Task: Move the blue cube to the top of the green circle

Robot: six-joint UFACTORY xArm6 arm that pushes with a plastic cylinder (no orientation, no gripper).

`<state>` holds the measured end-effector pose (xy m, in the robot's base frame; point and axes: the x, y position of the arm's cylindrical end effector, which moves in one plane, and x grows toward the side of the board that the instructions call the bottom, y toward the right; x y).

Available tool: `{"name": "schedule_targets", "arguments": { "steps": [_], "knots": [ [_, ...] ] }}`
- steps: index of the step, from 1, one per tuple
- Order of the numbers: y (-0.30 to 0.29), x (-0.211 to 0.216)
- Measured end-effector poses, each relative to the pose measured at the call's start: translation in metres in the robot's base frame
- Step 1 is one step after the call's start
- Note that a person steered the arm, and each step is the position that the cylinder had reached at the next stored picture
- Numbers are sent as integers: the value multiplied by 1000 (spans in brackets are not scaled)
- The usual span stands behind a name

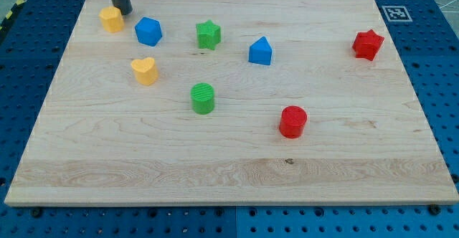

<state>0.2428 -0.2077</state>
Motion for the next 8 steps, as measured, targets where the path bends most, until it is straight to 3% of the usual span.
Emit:
{"name": "schedule_targets", "arguments": {
  "steps": [2, 5, 7, 8],
  "knots": [
    [36, 3],
    [56, 75],
    [164, 105],
    [182, 116]
  ]
}}
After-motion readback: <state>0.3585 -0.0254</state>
